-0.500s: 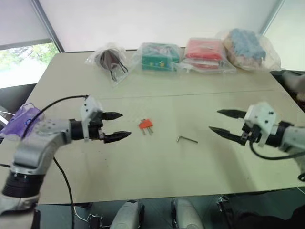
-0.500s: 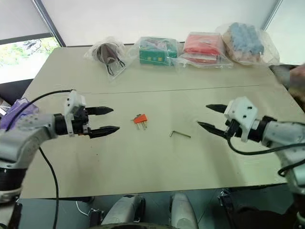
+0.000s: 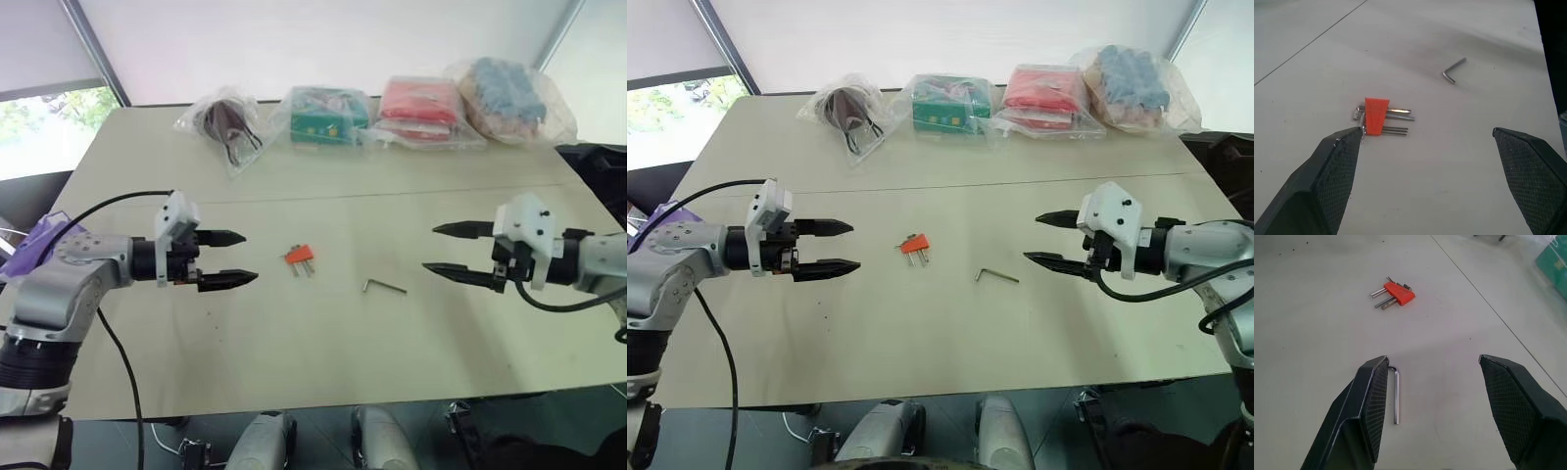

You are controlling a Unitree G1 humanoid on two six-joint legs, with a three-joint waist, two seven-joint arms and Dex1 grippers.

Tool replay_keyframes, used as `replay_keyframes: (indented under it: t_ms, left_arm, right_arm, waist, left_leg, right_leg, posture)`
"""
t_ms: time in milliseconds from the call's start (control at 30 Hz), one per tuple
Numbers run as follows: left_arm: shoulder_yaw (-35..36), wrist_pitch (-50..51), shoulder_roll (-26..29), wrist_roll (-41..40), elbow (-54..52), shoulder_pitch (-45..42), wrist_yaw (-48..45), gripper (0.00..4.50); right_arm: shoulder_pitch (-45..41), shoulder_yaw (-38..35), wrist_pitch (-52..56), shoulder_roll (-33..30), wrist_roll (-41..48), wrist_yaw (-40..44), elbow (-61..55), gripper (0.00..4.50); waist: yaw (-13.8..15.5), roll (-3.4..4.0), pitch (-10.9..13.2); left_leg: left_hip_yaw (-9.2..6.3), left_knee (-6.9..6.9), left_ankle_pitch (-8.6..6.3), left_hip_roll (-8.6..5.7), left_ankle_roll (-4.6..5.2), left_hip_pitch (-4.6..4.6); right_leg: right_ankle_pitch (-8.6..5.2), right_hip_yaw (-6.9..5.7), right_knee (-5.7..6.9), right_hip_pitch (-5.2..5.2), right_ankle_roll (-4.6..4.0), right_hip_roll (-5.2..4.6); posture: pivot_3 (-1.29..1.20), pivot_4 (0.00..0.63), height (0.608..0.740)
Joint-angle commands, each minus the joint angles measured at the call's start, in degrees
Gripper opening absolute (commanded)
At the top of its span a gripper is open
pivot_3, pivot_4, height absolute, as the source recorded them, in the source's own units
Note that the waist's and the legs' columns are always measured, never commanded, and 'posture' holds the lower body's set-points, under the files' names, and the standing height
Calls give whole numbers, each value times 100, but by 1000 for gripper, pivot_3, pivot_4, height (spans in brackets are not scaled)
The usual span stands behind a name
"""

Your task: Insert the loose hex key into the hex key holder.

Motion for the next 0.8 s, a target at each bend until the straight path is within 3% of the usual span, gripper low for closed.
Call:
replay_keyframes:
  t_ms: [33, 333, 800]
  left_arm:
    - [163, 47, 47, -90, -139, -85, 42, 4450]
    - [393, -368, -245, 269, 50, 8, 789, 4450]
    - [1114, -270, -256, 189, -568, 889, 1647, 4450]
  right_arm:
    - [-154, -13, -57, 67, -68, -11, 23, 3039]
    - [-582, 524, -386, 526, -535, -183, 258, 3039]
    - [-2076, 2832, -2115, 2937, -2964, -1052, 2863, 3039]
  waist:
    - [1, 0, 0]
    - [2, -1, 0]
    - [-139, -4, 2]
  left_leg:
    - [0, 0, 0, 0, 0, 0]
    - [0, 0, 1, -1, -2, 0]
    - [2, -1, 19, -2, -34, -10]
  right_leg:
    - [0, 0, 0, 0, 0, 0]
    - [0, 0, 1, -2, 0, 0]
    - [0, 1, 10, -21, 0, 5]
  posture:
    - [0, 150, 740]
    - [0, 150, 740]
    - [0, 150, 740]
